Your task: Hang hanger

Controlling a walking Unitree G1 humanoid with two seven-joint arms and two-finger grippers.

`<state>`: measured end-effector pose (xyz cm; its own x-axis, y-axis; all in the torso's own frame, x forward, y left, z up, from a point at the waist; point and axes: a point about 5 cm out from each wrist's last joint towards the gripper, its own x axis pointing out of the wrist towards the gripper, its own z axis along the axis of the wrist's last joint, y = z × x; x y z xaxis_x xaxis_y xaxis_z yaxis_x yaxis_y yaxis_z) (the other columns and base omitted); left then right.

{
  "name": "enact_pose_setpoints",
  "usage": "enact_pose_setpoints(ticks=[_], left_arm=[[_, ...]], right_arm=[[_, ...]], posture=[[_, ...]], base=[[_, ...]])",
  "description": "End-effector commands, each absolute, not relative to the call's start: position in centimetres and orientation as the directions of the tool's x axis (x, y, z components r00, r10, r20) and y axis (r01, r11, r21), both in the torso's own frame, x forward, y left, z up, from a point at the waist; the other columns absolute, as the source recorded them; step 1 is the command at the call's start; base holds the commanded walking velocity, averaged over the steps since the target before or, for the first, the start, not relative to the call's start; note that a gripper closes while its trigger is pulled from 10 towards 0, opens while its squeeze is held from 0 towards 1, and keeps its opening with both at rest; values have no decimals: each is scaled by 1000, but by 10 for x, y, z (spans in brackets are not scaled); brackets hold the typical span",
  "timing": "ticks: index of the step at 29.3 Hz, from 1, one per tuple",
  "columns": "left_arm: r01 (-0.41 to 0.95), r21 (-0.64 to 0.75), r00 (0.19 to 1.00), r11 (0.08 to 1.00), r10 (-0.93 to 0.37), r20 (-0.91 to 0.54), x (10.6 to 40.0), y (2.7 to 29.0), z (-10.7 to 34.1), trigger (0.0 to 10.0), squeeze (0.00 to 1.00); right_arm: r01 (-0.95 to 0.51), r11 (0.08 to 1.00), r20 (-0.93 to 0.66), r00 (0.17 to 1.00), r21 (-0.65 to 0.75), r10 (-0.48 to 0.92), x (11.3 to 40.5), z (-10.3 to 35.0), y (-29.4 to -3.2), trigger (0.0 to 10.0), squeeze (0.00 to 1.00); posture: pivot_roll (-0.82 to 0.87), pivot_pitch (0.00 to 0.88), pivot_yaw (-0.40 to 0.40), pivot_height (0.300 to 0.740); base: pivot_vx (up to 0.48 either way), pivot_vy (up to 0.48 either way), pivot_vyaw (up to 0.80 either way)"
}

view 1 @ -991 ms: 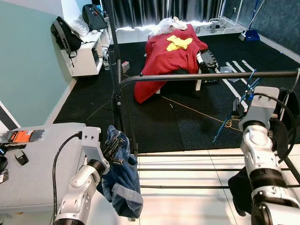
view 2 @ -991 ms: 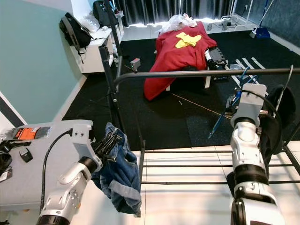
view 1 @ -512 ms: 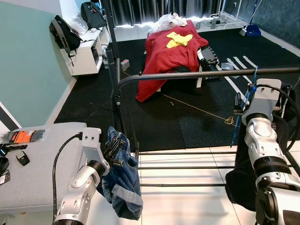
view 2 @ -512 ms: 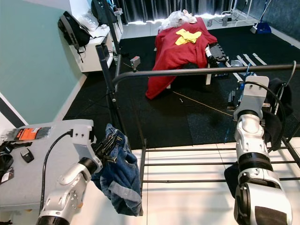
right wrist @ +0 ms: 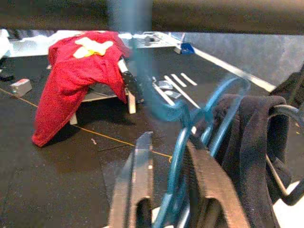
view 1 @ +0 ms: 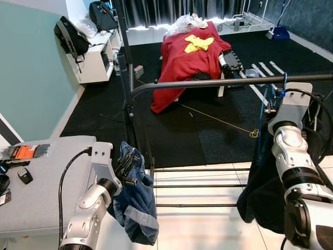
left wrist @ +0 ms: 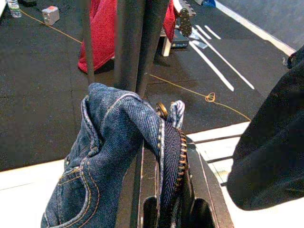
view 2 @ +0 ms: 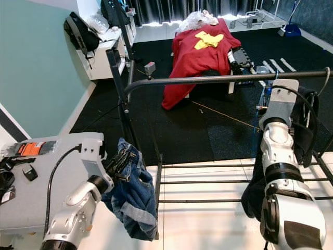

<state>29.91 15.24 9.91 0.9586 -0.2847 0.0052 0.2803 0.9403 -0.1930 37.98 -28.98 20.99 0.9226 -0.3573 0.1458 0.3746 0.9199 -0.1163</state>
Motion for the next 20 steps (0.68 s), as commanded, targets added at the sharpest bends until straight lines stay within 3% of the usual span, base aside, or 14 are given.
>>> enact_pose_setpoints(ticks=[1,15,20], left_arm=[[290,-173,957,941,-287,44,303,156,110,10000,0],[299,-164,954,940,-294,50,306,151,112,10000,0],[285,-155,958,946,-280,56,303,157,115,10000,0]], right_arm=[[366,925,146,926,-106,-350,381,210,-288,1608,0],[350,934,160,928,-71,-336,383,213,-286,1608,0],[216,973,257,948,-88,-187,389,217,-247,2118,0]], posture=[[102,64,112,740],[108,45,95,740],[105,58,93,740]], base=[[0,0,0],[0,0,0],[0,0,0]])
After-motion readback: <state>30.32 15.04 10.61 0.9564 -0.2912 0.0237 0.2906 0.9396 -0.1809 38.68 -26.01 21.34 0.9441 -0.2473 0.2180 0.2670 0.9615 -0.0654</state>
